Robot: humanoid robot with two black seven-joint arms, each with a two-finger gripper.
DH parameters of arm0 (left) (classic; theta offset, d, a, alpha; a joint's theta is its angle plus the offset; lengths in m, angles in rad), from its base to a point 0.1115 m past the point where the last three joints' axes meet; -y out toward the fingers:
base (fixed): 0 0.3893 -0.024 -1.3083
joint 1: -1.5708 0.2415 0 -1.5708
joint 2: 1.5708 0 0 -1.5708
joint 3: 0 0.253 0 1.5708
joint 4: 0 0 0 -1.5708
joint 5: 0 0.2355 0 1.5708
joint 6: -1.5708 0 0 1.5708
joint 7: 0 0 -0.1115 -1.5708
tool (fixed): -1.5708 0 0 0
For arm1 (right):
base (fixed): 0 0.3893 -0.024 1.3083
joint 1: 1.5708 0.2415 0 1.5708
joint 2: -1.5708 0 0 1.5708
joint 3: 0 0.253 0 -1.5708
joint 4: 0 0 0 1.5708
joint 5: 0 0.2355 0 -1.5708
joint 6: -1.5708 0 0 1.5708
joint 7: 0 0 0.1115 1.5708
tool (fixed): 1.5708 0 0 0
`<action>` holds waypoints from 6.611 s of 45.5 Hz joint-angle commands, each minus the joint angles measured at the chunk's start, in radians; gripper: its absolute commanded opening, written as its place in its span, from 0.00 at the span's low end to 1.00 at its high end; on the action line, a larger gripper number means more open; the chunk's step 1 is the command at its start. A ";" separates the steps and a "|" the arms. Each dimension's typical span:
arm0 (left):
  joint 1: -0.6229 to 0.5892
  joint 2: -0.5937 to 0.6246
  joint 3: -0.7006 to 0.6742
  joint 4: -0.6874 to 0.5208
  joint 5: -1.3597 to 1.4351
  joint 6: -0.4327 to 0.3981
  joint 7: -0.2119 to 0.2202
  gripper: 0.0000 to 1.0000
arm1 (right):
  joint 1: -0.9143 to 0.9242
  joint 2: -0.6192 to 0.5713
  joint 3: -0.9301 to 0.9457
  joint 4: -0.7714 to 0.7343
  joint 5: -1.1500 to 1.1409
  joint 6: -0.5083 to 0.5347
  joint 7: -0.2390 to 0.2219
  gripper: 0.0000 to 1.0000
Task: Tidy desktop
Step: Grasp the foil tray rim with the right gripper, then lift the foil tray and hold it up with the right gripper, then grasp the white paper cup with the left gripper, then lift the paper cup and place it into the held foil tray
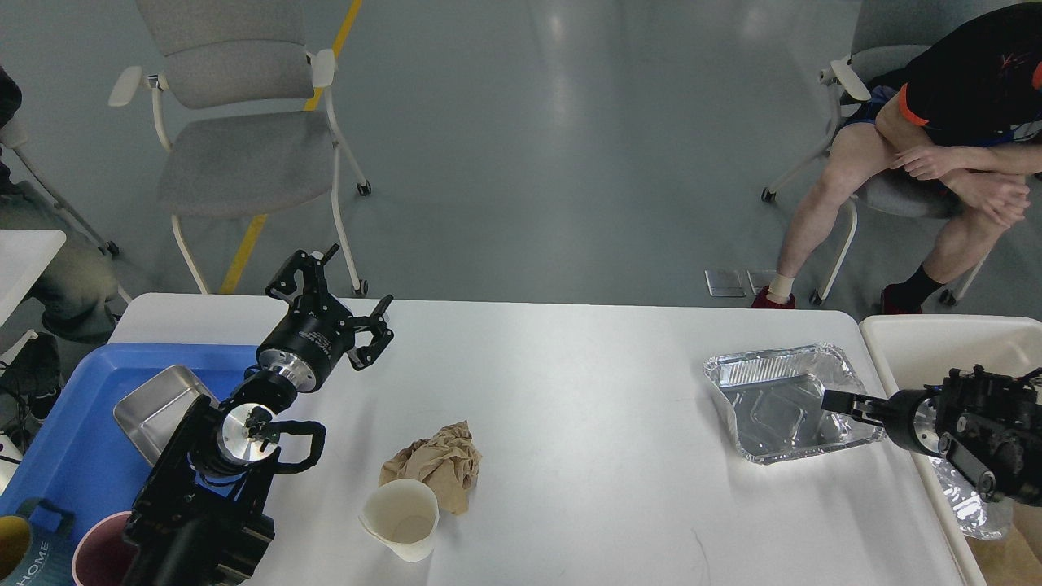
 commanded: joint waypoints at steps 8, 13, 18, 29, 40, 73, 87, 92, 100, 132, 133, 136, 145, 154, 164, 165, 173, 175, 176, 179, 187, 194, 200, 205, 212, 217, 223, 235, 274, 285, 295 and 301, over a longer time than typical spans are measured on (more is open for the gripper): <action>0.001 0.000 0.003 -0.002 0.000 0.000 0.000 0.96 | 0.034 0.027 -0.044 -0.026 0.025 -0.027 0.067 0.82; 0.003 0.000 0.008 -0.002 0.000 0.000 0.000 0.97 | 0.043 0.028 -0.044 -0.023 0.028 0.002 0.084 0.55; 0.001 0.000 0.008 -0.002 0.000 0.000 0.000 0.97 | 0.044 0.028 -0.044 -0.015 0.028 0.035 0.087 0.35; 0.003 0.000 0.009 -0.003 0.000 0.000 0.000 0.97 | 0.032 0.039 -0.047 -0.005 0.028 0.041 0.128 0.35; 0.001 0.000 0.009 -0.002 0.000 0.000 0.000 0.97 | 0.028 0.068 -0.046 0.011 0.029 0.041 0.136 0.33; 0.001 0.006 0.009 -0.003 0.002 0.008 0.000 0.96 | 0.113 -0.123 -0.046 0.313 0.230 0.205 0.133 0.00; 0.001 0.008 0.014 0.000 0.008 0.009 0.000 0.96 | 0.284 -0.493 -0.047 0.635 0.310 0.332 0.064 0.00; 0.001 0.006 0.014 -0.002 0.011 0.009 0.000 0.97 | 0.319 -0.605 -0.046 0.817 0.308 0.332 0.024 0.00; 0.001 0.005 0.014 0.000 0.012 0.009 0.000 0.97 | 0.357 -0.653 -0.046 0.971 0.295 0.326 -0.003 0.00; 0.009 0.025 0.129 -0.014 0.099 0.057 0.000 0.96 | 0.359 -0.320 -0.044 0.670 0.207 0.323 -0.065 0.00; 0.010 0.029 0.150 -0.029 0.122 0.080 0.002 0.96 | 0.357 -0.320 -0.044 0.670 0.207 0.323 -0.065 0.00; 0.047 0.051 0.225 -0.107 0.204 0.152 0.014 0.96 | 0.356 -0.314 -0.044 0.670 0.209 0.322 -0.065 0.00; 0.203 0.329 0.468 -0.360 0.284 0.201 0.026 0.96 | 0.356 -0.308 -0.044 0.670 0.209 0.322 -0.063 0.00; 0.306 0.780 0.597 -0.646 0.282 0.178 0.026 0.96 | 0.351 -0.306 -0.043 0.670 0.209 0.319 -0.063 0.00; 0.303 1.236 0.686 -0.730 0.278 0.040 0.025 0.96 | 0.339 -0.303 -0.043 0.672 0.209 0.306 -0.063 0.00; 0.305 1.267 0.689 -0.736 0.278 0.028 0.025 0.96 | 0.339 -0.303 -0.043 0.672 0.209 0.306 -0.062 0.00; 0.302 1.453 0.692 -0.762 0.279 -0.044 0.015 0.96 | 0.336 -0.303 -0.043 0.672 0.209 0.305 -0.062 0.00; 0.299 1.485 0.687 -0.769 0.281 -0.059 0.009 0.96 | 0.336 -0.303 -0.043 0.672 0.209 0.303 -0.062 0.00; 0.296 1.500 0.687 -0.773 0.281 -0.064 0.008 0.96 | 0.336 -0.303 -0.041 0.672 0.209 0.303 -0.062 0.00; 0.276 1.537 0.684 -0.791 0.281 -0.078 0.003 0.96 | 0.336 -0.303 -0.041 0.672 0.209 0.303 -0.062 0.00; 0.205 1.526 0.686 -0.796 0.281 -0.107 0.005 0.96 | 0.334 -0.303 -0.041 0.672 0.209 0.302 -0.060 0.00; 0.152 1.335 0.697 -0.796 0.281 -0.159 0.041 0.96 | 0.322 -0.303 -0.041 0.672 0.209 0.296 -0.060 0.00; 0.127 1.206 0.739 -0.795 0.293 -0.213 0.121 0.96 | 0.322 -0.303 -0.041 0.672 0.209 0.294 -0.059 0.00; 0.047 1.089 0.865 -0.785 0.316 -0.213 0.144 0.96 | 0.322 -0.300 -0.041 0.672 0.209 0.294 -0.059 0.00; -0.105 0.945 1.069 -0.706 0.399 -0.198 0.137 0.96 | 0.324 -0.297 -0.041 0.672 0.209 0.292 -0.059 0.00; -0.128 0.850 1.105 -0.631 0.414 -0.198 0.138 0.96 | 0.324 -0.300 -0.041 0.673 0.216 0.292 -0.059 0.00; -0.112 0.799 1.108 -0.583 0.463 -0.199 0.134 0.95 | 0.324 -0.308 -0.041 0.672 0.223 0.292 -0.057 0.00; -0.099 0.802 1.134 -0.577 0.477 -0.190 0.126 0.90 | 0.322 -0.300 -0.041 0.669 0.223 0.289 -0.057 0.00; -0.042 0.799 1.117 -0.563 0.584 -0.187 0.130 0.00 | 0.322 -0.300 -0.041 0.669 0.223 0.288 -0.057 0.00; -0.042 1.081 1.019 -0.799 0.537 -0.239 0.127 0.00 | 0.322 -0.300 -0.041 0.669 0.223 0.285 -0.056 0.00; -0.056 1.373 0.714 -0.799 0.226 -0.418 0.083 0.00 | 0.321 -0.298 -0.041 0.670 0.223 0.282 -0.056 0.00; -0.054 1.453 0.575 -0.798 0.163 -0.500 0.083 0.00 | 0.319 -0.294 -0.041 0.670 0.223 0.277 -0.056 0.00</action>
